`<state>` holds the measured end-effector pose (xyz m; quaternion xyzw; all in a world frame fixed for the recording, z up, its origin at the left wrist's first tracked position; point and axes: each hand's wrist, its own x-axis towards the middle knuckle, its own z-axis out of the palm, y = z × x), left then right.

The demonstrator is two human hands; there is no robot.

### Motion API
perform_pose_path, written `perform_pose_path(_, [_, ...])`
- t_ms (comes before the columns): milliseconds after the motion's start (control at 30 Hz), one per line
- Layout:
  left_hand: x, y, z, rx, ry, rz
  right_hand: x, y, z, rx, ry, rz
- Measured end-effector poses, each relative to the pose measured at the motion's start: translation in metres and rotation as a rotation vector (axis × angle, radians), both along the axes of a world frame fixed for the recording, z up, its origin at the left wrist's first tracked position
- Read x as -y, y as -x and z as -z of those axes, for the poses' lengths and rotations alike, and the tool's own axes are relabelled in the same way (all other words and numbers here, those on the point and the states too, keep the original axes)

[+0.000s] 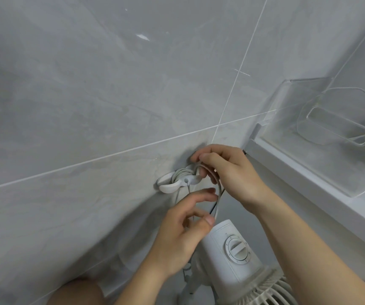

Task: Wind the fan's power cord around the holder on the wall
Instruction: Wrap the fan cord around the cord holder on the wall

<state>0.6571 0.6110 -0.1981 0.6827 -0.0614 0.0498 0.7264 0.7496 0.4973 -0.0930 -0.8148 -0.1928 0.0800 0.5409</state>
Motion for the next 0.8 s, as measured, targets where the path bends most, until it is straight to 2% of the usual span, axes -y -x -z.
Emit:
perform_pose_path(200, [0.004, 0.008, -0.016, 0.103, 0.062, 0.003, 0.002, -0.001, 0.000, -0.047, -0.007, -0.064])
perform_pose_path(300, [0.002, 0.011, -0.024, 0.089, 0.084, -0.183, 0.000, -0.001, 0.003, -0.019, 0.020, -0.116])
perform_pose_path(533, [-0.035, 0.011, -0.026, 0.093, -0.232, -0.585, -0.007, 0.002, 0.009, 0.079, 0.034, -0.163])
perform_pose_path(800, [-0.049, 0.016, -0.020, -0.003, -0.615, -0.705, -0.016, 0.007, 0.016, 0.193, 0.202, -0.079])
